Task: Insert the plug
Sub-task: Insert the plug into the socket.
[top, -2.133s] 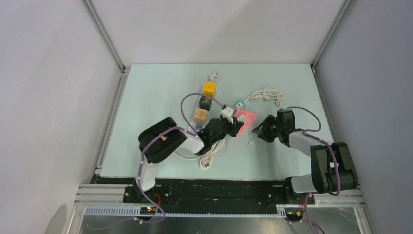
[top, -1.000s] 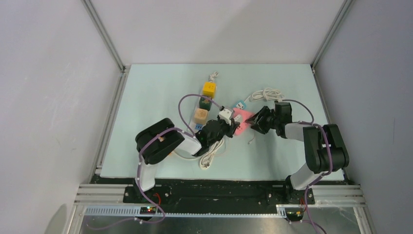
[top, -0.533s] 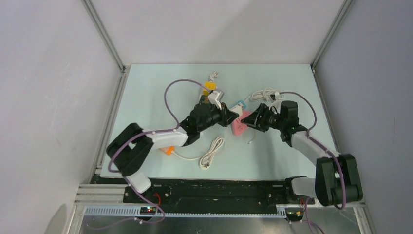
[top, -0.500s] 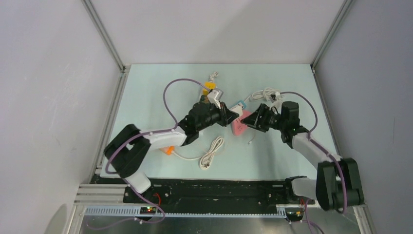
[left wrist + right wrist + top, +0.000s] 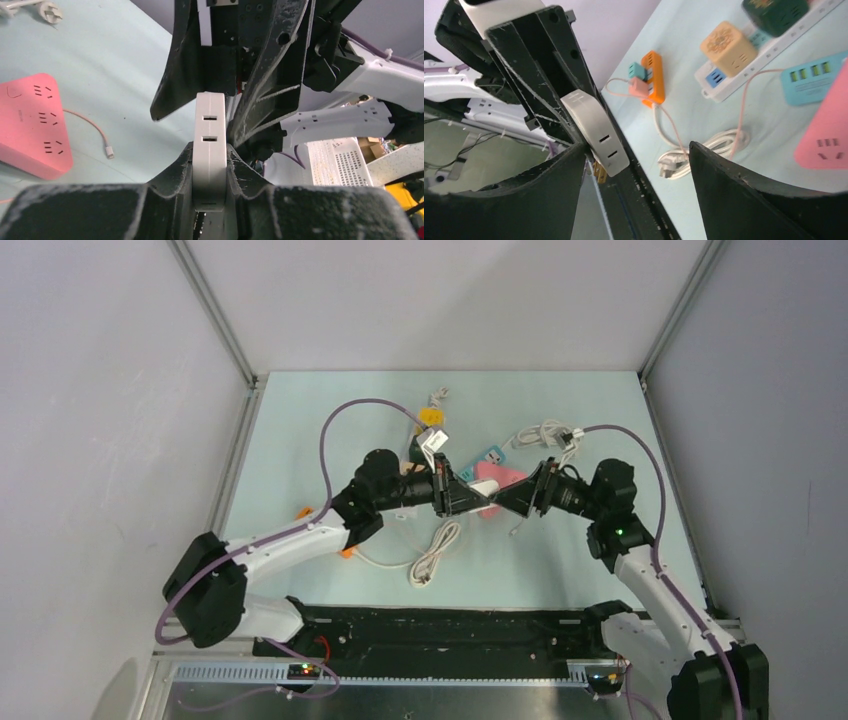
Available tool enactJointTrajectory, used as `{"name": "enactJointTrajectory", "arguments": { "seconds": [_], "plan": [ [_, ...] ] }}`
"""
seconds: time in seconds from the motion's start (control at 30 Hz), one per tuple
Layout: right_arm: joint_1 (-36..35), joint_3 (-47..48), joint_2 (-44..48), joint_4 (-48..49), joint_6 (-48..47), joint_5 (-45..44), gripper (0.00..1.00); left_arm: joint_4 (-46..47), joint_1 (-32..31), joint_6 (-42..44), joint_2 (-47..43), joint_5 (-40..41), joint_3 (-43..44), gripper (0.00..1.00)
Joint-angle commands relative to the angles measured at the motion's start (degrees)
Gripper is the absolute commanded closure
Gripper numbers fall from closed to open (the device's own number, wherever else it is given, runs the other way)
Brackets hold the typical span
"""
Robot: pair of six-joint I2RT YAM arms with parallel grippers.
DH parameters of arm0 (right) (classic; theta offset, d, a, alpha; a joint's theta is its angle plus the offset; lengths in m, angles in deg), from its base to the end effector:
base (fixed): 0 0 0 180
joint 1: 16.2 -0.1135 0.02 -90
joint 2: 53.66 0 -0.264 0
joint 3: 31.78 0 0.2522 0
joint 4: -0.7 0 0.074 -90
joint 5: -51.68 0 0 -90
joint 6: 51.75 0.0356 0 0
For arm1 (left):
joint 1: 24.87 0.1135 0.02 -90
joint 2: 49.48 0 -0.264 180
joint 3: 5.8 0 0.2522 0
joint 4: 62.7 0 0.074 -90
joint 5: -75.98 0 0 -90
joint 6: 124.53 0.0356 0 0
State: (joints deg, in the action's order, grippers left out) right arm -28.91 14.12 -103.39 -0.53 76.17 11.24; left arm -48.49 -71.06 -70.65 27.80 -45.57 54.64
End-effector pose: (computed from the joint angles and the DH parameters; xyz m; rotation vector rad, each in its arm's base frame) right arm 0.1869 0.0699 0.2895 -0.3256 1.7914 1.3563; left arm 0.1994 -0.2348 0.2932 0.6363 1.7354 -1.5013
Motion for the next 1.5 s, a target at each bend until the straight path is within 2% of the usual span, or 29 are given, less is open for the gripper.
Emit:
{"name": "enactJointTrajectory", "arguments": {
  "seconds": [0.0, 0.1, 0.3, 0.37, 0.47, 0.5, 0.63, 0.7, 0.77, 0.8, 0.83, 0.87, 0.9, 0.97, 1.1, 1.2, 1.27, 1.33, 1.37, 1.47],
  "plan": [
    [-3.85, 1.17, -1.12, 3.31, 0.30, -0.38, 0.22, 0.00, 0.10, -3.82, -2.81, -5.55, -0.09, 1.00],
    [-4.75, 1.17, -1.98, 8.07, 3.31, -0.38, 0.29, 0.05, 0.03, -4.83, -2.97, -7.10, -0.40, 1.00],
    [-5.18, 1.17, -2.37, 13.49, 7.02, -0.19, 0.31, 0.03, 0.04, -6.17, -4.29, -8.54, -0.68, 1.00],
    [-5.41, 1.15, -3.13, 14.93, 7.87, 1.00, 0.40, 0.07, -0.03, -6.42, -4.82, -8.61, -0.52, 1.00],
    [-6.22, 1.17, -4.46, 16.75, 8.86, 3.36, 0.59, 0.03, 0.03, -7.29, -4.98, -8.68, -0.08, 1.00],
    [-6.42, 1.17, -4.70, 16.92, 8.90, 3.84, 0.60, 0.01, -0.02, -7.43, -5.00, -8.60, 0.09, 1.00],
    [-7.50, 1.17, -4.72, 15.99, 8.03, 5.07, 0.51, 0.01, 0.04, -8.22, -5.14, -7.95, 0.42, 0.97],
    [-7.57, 1.17, -4.33, 15.59, 8.21, 4.76, 0.58, 0.00, 0.03, -8.41, -5.27, -7.60, 0.43, 0.96],
    [-7.13, 1.16, -4.34, 16.44, 9.45, 4.58, 0.77, 0.04, 0.05, -8.69, -5.58, -7.61, 0.36, 0.93],
    [-6.77, 1.16, -4.41, 17.14, 9.94, 4.45, 0.92, 0.00, -0.01, -8.81, -5.65, -7.58, 0.17, 0.87],
    [-6.66, 1.17, -4.41, 17.55, 10.97, 4.24, 0.97, 0.03, 0.02, -8.93, -5.82, -7.52, 0.04, 0.82],
    [-6.44, 1.17, -4.41, 18.52, 11.58, 4.23, 1.00, 0.06, 0.04, -9.25, -5.91, -7.54, -0.17, 0.73],
    [-6.40, 1.17, -4.41, 19.12, 12.76, 4.34, 1.00, 0.11, 0.00, -9.46, -6.13, -7.71, -0.26, 0.69],
    [-6.37, 1.17, -4.41, 21.61, 14.51, 4.40, 1.00, 0.27, -0.10, -10.17, -6.29, -8.02, -0.28, 0.50],
    [-6.49, 1.17, -4.64, 24.93, 17.47, 4.13, 1.00, 0.52, -0.62, -12.67, -6.04, -8.35, 0.13, 0.43],
    [-6.24, 1.17, -5.36, 27.05, 19.26, 4.73, 1.00, 0.57, -1.10, -13.04, -5.42, -8.71, 0.27, 0.43],
    [-6.20, 1.17, -5.87, 27.77, 20.07, 5.24, 1.00, 0.56, -1.08, -13.10, -4.95, -8.70, 0.33, 0.47],
    [-6.18, 1.31, -6.11, 27.54, 20.16, 5.46, 1.00, 0.58, -1.16, -13.19, -4.41, -8.59, 0.45, 0.57],
    [-6.14, 1.37, -6.15, 27.08, 20.09, 5.57, 1.00, 0.53, -1.12, -13.19, -4.02, -8.52, 0.53, 0.66],
    [-6.08, 1.70, -6.16, 26.25, 19.91, 5.73, 1.00, 0.51, -1.05, -13.11, -3.50, -8.02, 0.86, 0.78]
  ]
}}
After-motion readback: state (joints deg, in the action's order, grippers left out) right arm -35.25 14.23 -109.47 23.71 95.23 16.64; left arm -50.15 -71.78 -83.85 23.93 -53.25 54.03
